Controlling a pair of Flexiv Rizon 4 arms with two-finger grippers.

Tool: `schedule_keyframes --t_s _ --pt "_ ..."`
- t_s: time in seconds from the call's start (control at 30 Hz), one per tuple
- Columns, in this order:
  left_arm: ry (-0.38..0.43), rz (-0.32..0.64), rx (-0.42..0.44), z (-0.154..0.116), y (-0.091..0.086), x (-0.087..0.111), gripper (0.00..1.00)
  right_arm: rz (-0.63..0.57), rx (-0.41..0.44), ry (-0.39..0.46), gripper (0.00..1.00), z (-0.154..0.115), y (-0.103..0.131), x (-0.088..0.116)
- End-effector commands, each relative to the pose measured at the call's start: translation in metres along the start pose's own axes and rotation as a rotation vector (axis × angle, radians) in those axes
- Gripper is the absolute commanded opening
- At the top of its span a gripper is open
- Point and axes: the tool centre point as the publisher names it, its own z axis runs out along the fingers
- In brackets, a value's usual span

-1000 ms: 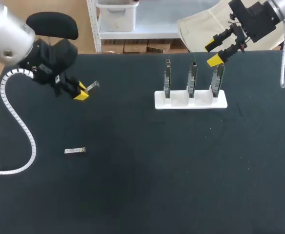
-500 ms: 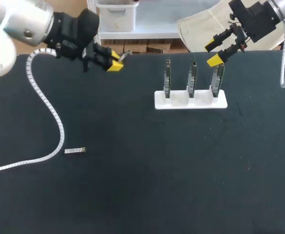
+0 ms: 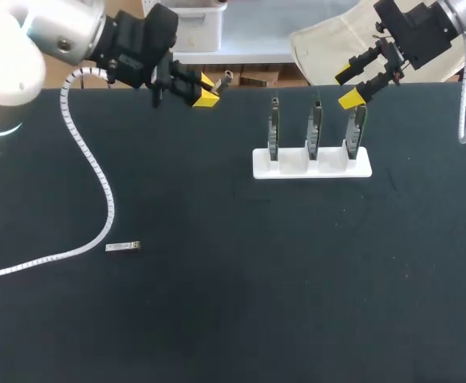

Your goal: Pick up the optical module with the left hand, and insert it into the network port with the right hand.

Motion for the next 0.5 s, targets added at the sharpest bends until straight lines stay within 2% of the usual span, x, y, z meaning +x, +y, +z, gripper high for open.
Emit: schedule_keyframes --t_s 0.03,0.23,0.37,0.5 --pt "0.0 0.002 0.002 -0.001 0.001 0.0 0.0 -0.001 0.006 -0.002 1.0 0.0 0.002 0.001" --pt "0.003 0.003 -0.011 -0.001 0.001 -0.002 0.0 -0.001 0.006 -0.002 1.0 0.0 0.002 0.001" --pt "-0.062 0.048 -0.024 0.013 0.011 -0.024 0.0 -0.001 0.006 -0.002 1.0 0.0 0.002 0.001" --pt "-0.135 0.069 -0.001 0.035 0.022 -0.043 0.0 -0.001 0.006 -0.002 1.0 0.0 0.002 0.001"
